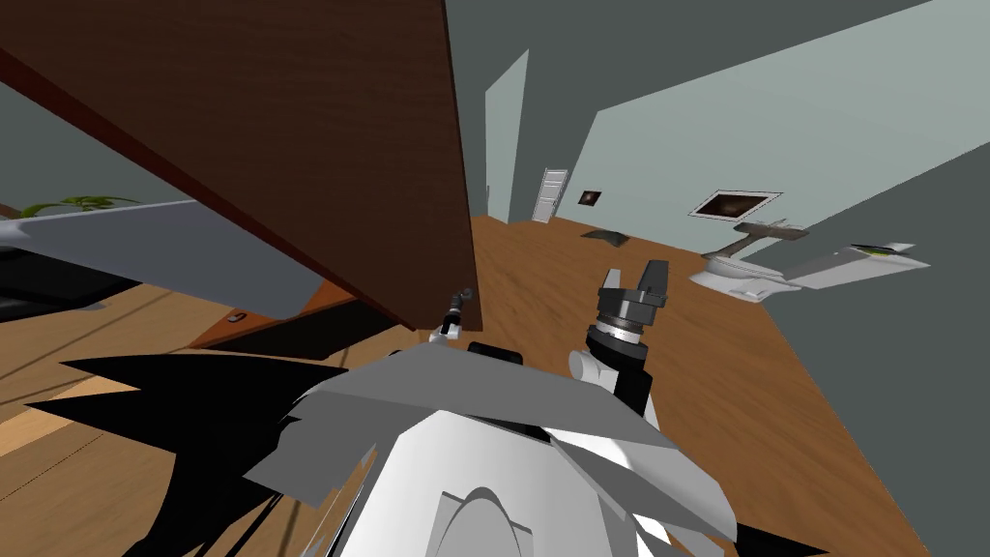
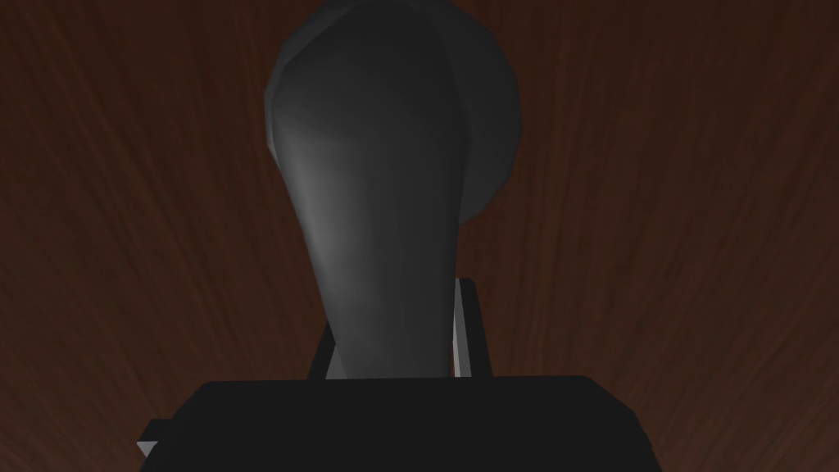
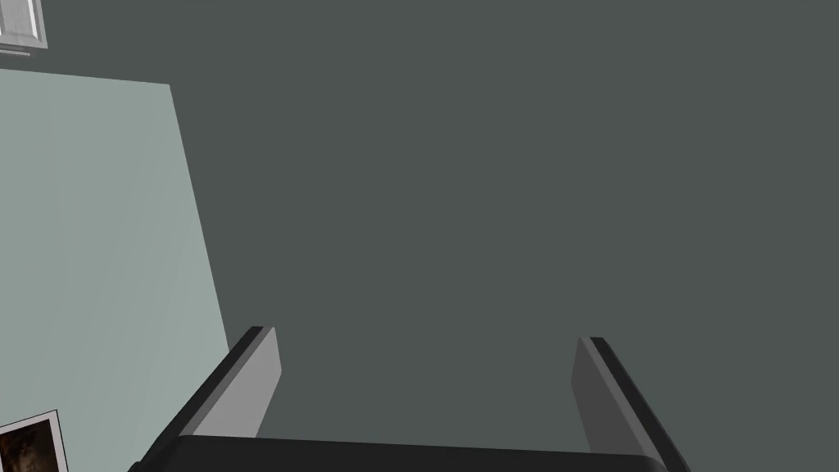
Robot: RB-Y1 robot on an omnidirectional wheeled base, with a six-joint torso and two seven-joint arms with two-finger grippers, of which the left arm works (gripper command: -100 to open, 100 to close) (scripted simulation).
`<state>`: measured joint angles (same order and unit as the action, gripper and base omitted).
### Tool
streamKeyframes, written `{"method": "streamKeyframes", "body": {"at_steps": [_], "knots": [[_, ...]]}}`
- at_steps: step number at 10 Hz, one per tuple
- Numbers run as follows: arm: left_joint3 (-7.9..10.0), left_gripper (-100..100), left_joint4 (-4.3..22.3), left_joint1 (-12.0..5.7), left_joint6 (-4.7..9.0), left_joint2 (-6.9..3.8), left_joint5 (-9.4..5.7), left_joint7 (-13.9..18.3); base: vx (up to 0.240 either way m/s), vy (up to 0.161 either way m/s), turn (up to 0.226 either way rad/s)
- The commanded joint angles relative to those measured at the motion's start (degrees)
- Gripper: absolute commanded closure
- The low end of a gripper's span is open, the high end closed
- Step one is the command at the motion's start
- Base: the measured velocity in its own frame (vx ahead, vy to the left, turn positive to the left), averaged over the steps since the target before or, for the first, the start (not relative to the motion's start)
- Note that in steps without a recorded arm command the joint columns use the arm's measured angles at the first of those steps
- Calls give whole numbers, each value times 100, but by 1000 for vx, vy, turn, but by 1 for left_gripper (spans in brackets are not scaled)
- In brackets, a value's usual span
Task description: Push the door open
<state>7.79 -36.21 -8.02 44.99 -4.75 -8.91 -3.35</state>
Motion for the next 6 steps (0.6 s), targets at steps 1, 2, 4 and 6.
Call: {"method": "streamKeyframes", "body": {"at_steps": [1,2,4,6], "knots": [[69,100,-15,-35,25,20,-36,-20,156,-110,60],[116,100,-10,-35,27,37,-59,-37,144,-75,66],[169,100,58,-27,44,-15,-84,-32,108,-41,47],[285,100,66,-28,60,-53,-154,-69,145,-36,48]]}}
